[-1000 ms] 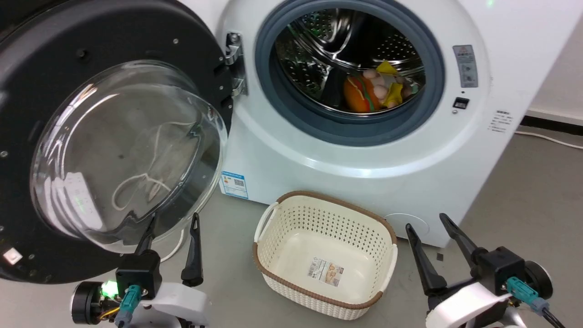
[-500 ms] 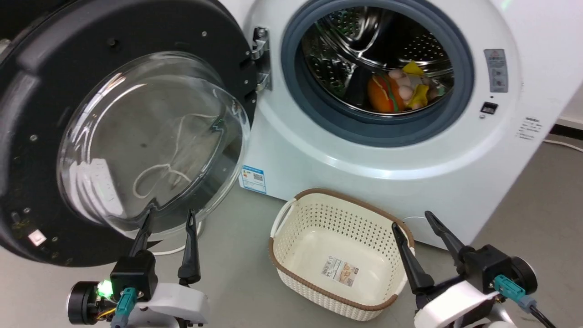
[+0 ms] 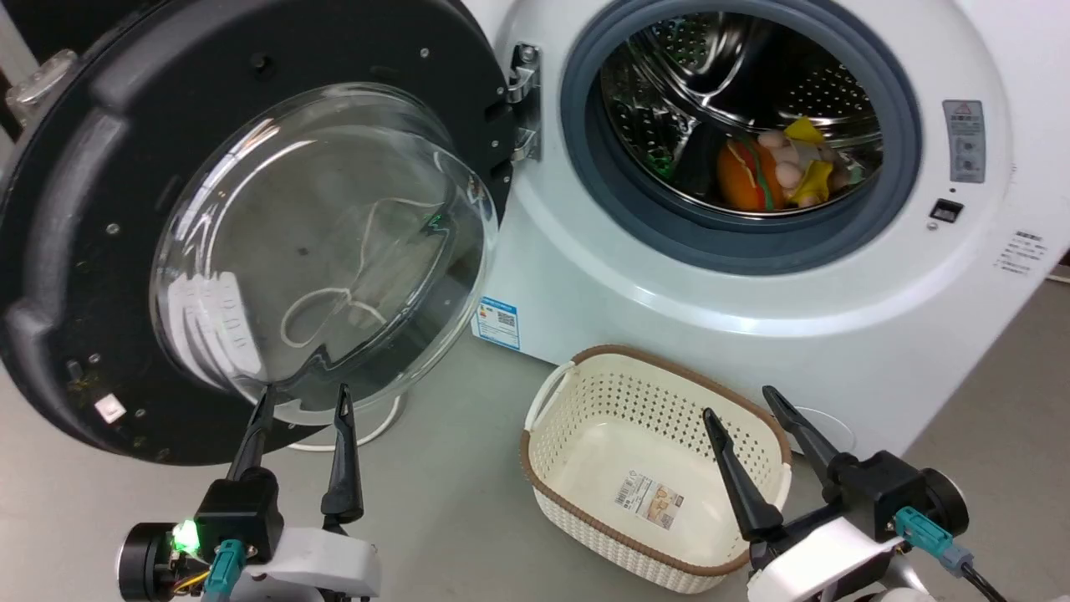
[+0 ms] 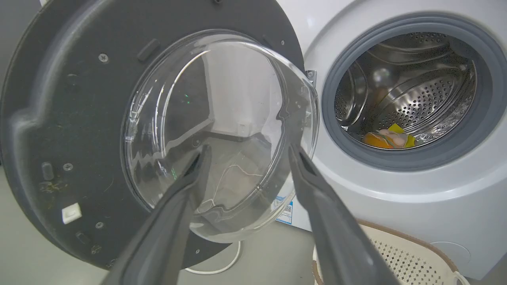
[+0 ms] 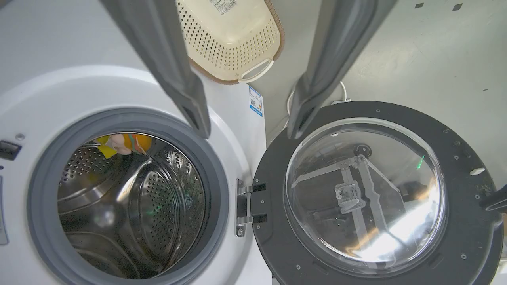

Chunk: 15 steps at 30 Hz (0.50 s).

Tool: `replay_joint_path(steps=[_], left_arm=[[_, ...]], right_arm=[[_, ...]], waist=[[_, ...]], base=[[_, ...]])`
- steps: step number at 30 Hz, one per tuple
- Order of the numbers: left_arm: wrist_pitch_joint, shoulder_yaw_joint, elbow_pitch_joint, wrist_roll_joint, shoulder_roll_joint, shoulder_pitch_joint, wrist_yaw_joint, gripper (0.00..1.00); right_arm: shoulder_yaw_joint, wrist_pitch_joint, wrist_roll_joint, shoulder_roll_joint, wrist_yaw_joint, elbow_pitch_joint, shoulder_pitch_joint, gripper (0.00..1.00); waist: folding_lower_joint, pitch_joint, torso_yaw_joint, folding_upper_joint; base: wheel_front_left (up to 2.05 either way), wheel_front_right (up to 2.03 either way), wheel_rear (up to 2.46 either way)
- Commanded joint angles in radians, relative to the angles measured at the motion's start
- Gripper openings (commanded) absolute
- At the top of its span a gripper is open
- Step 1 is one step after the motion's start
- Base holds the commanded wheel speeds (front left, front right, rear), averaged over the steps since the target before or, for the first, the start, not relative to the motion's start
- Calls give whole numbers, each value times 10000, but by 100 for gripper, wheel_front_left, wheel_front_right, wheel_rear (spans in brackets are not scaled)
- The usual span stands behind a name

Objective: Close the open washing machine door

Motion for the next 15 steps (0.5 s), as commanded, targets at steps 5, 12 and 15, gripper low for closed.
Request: replay_joint_path(steps=[5, 12, 15], left_arm=[[-312, -46, 52, -130, 10, 84, -145, 0], [-500, 901, -854, -735, 91, -93, -881, 0], [-604, 1901, -1342, -1503, 331, -531, -1330, 0]], right_arm=[[202, -284, 216, -21, 6, 140, -166, 100], [-125, -472, 298, 2, 6, 133, 121, 100], [-301, -576, 294, 18, 7, 68, 356, 100]], waist=[[0, -7, 457, 0], [0, -6, 832, 0], [0, 159, 916, 0]], base=[[0, 0, 0], [0, 0, 0], [0, 0, 0]])
